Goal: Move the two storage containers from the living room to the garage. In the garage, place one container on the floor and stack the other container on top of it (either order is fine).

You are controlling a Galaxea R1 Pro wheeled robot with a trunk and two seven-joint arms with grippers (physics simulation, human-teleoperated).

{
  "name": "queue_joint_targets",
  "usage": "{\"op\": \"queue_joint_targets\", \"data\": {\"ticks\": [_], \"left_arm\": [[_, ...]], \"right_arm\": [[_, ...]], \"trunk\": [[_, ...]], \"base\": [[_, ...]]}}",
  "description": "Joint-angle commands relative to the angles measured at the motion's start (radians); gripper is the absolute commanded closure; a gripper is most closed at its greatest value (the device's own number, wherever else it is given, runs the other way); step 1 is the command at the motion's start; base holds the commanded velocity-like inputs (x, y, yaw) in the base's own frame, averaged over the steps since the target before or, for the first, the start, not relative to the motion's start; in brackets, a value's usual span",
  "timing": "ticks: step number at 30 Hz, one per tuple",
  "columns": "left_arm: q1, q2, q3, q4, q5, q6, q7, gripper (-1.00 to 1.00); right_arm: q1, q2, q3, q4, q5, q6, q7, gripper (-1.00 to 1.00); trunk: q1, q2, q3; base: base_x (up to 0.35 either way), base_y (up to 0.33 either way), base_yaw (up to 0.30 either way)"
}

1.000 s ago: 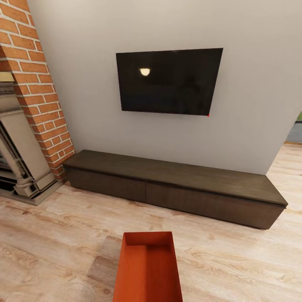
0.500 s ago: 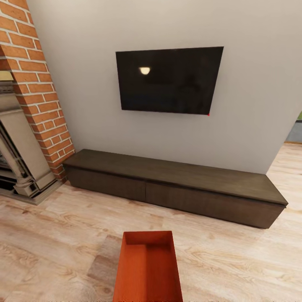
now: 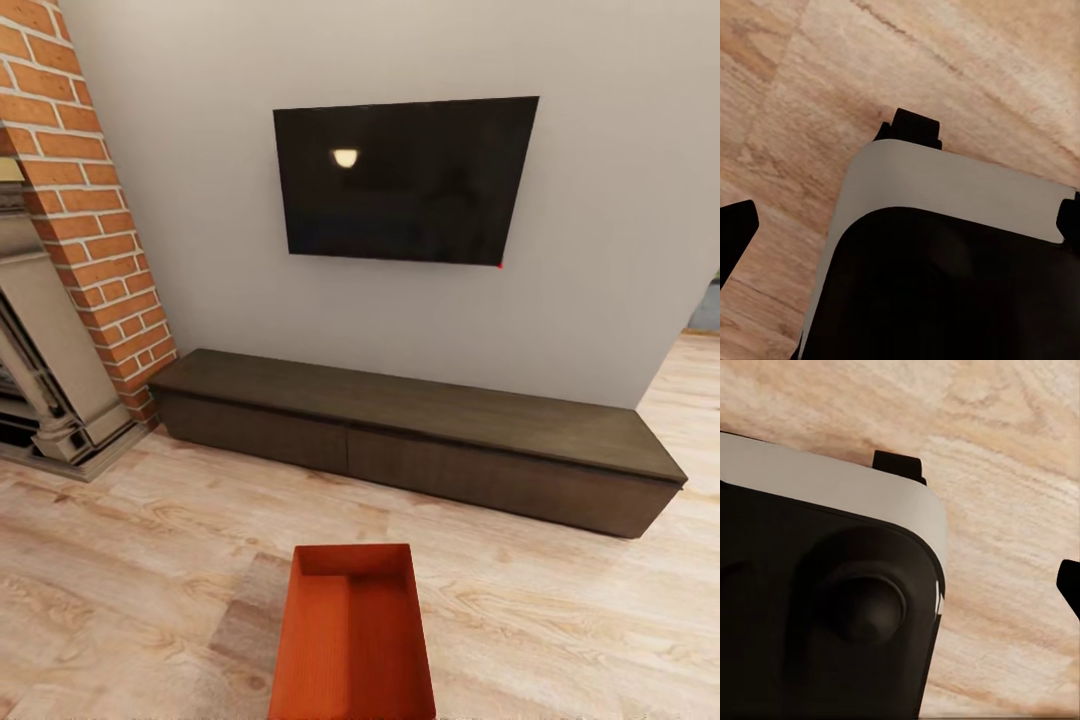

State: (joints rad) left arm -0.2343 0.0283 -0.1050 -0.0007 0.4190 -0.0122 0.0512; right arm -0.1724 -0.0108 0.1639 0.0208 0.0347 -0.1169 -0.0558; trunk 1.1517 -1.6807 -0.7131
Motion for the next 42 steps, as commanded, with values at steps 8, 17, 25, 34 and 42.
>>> {"op": "queue_joint_targets", "data": {"ticks": [8,17,25,34,42], "left_arm": [[0.000,0.005,-0.010,-0.004,0.003,0.001,0.002,-1.00],[0.000,0.028,-0.012,-0.149,-0.002,0.013,0.003,-1.00],[-0.011,0.055,-0.009,-0.392,0.005,0.169,0.007,-1.00],[-0.078,0.051,-0.008,-0.445,0.001,0.275,0.019,-1.00],[-0.092,0.049,-0.008,-0.539,0.001,0.271,0.021,-1.00]], "right_arm": [[-0.001,-0.004,0.004,-0.025,0.002,0.030,-0.005,-1.00],[-0.006,0.007,0.000,-0.313,-0.004,0.219,-0.007,-1.00],[-0.134,0.012,-0.006,-0.327,-0.018,0.230,-0.013,-1.00],[-0.282,0.049,-0.062,-0.321,-0.018,0.285,-0.014,-1.00],[-0.289,0.058,-0.066,-0.327,-0.016,0.300,-0.013,-1.00]], "trunk": [[0.000,0.000,-0.014],[0.000,0.000,-0.028],[0.000,0.000,-0.041],[0.000,0.000,-0.056],[0.000,0.000,-0.069]], "base": [[0.000,0.000,0.000],[0.000,0.000,0.000],[0.000,0.000,0.000],[0.000,0.000,0.000],[0.000,0.000,0.000]]}}
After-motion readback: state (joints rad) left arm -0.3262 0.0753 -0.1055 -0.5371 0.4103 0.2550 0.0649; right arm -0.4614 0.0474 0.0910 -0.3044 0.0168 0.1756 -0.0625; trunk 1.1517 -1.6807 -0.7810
